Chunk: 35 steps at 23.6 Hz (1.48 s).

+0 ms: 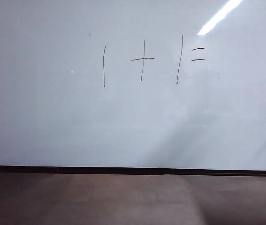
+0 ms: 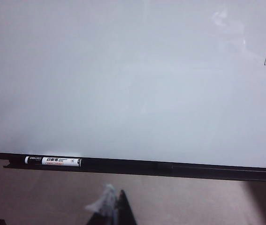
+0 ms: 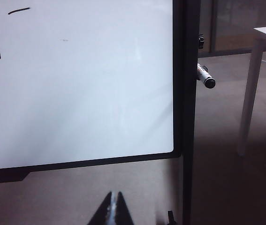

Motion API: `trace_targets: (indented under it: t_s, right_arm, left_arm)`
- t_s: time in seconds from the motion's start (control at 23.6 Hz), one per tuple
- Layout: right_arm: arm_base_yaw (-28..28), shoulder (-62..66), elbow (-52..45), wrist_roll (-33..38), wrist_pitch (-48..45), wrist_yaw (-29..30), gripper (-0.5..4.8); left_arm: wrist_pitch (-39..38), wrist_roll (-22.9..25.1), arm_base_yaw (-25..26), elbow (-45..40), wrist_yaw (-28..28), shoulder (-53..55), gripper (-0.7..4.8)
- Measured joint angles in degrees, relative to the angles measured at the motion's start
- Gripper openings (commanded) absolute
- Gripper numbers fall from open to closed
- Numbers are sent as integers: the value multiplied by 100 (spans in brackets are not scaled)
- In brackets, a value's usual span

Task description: Reach to the right to find the marker pen, pick it up, and write the answer to the math problem on the whiteboard.

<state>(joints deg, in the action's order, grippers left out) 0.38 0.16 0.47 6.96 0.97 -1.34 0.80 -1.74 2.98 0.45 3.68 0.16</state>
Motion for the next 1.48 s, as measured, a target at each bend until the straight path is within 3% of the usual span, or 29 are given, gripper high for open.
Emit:
trace_targets:
  t_s: [0.21,0.38,0.68,1.14,1.48]
  right_arm:
    - [0,0,0,0,0,2,-1]
    - [0,0,0,0,0,0,-1]
    - [0,0,0,0,0,0,-1]
    - [0,0,0,0,0,0,-1]
    - [0,0,0,0,0,0,-1]
  left_arm:
    - [0,0,-46,0,-2,0,-4]
    - [0,0,-450,0,-17,2,-5]
    - [0,0,-2924,0,0,2,-4]
    - [0,0,-5283,0,0,2,-4]
    - [0,0,-5501,0,17,2,-5]
